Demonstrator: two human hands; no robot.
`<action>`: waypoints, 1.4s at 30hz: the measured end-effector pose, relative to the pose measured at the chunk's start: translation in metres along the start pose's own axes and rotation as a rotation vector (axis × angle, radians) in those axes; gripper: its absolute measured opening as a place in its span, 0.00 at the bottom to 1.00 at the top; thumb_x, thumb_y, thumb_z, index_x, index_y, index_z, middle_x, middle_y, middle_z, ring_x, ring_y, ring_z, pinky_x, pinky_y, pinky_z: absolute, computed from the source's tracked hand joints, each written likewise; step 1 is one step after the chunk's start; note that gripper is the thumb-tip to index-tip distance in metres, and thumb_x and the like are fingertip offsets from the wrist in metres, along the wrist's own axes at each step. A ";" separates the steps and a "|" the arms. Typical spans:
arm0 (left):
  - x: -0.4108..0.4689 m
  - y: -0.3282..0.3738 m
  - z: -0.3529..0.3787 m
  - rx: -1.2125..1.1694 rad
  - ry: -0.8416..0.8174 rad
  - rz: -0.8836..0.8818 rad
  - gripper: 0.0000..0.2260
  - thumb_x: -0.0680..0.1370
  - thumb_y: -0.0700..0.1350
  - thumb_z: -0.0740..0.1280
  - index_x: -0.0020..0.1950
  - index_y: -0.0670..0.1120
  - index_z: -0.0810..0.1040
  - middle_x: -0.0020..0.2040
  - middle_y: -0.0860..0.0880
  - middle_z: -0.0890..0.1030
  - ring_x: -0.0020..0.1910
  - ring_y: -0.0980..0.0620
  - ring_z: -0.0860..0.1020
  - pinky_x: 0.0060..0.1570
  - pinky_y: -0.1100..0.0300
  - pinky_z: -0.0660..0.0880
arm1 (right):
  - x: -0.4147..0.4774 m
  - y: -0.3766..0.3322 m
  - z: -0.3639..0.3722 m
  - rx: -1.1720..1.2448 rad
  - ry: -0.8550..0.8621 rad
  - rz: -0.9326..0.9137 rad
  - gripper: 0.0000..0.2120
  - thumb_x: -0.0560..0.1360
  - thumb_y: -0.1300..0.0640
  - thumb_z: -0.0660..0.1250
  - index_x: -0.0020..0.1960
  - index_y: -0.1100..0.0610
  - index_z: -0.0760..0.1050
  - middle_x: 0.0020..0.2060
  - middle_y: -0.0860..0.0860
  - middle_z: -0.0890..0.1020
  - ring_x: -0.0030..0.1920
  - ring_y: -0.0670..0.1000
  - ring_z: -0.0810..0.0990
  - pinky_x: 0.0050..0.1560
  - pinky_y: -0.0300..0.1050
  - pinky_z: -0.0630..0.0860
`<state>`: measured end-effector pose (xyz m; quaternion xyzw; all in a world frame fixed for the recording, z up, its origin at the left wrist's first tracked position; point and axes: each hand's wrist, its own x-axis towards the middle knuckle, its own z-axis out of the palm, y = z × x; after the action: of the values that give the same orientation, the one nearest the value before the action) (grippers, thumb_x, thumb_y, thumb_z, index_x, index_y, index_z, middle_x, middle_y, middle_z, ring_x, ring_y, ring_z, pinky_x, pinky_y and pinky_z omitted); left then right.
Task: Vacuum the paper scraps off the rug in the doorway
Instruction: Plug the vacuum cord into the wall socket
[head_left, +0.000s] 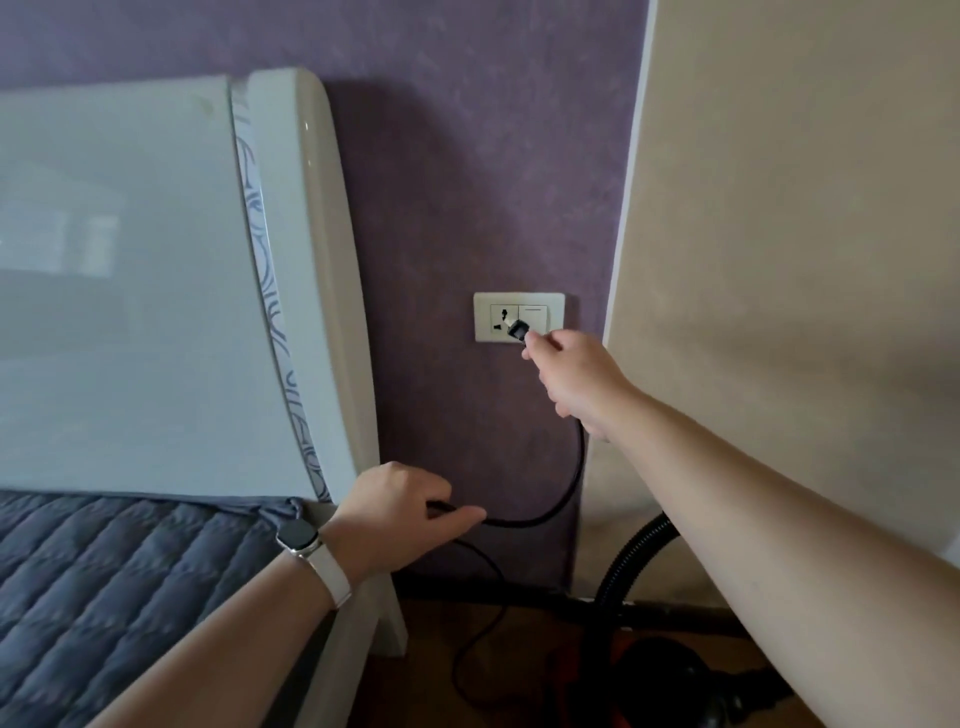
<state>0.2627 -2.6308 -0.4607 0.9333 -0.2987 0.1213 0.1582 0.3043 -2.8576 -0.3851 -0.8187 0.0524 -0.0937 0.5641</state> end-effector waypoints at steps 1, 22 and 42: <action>0.002 -0.002 -0.002 -0.035 0.040 -0.011 0.28 0.71 0.72 0.57 0.27 0.49 0.65 0.25 0.52 0.69 0.26 0.55 0.69 0.28 0.60 0.66 | 0.002 0.001 0.005 -0.074 -0.002 -0.020 0.18 0.82 0.46 0.59 0.46 0.60 0.78 0.27 0.49 0.68 0.26 0.50 0.64 0.30 0.43 0.61; 0.005 -0.014 0.007 -0.607 0.281 -0.180 0.19 0.67 0.63 0.71 0.31 0.48 0.73 0.29 0.51 0.74 0.27 0.56 0.71 0.28 0.65 0.66 | 0.046 0.027 0.048 -0.782 0.300 -0.242 0.16 0.82 0.49 0.58 0.42 0.59 0.67 0.33 0.53 0.74 0.35 0.57 0.72 0.34 0.47 0.64; 0.008 -0.039 0.003 -0.667 0.276 -0.213 0.19 0.67 0.63 0.70 0.31 0.47 0.74 0.24 0.56 0.71 0.25 0.58 0.69 0.27 0.67 0.64 | 0.060 0.020 0.063 -0.524 0.368 -0.084 0.20 0.78 0.51 0.64 0.32 0.57 0.61 0.25 0.50 0.67 0.26 0.51 0.66 0.26 0.43 0.57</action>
<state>0.2924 -2.6060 -0.4692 0.8311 -0.1988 0.1250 0.5041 0.3763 -2.8183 -0.4199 -0.9068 0.1423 -0.2466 0.3110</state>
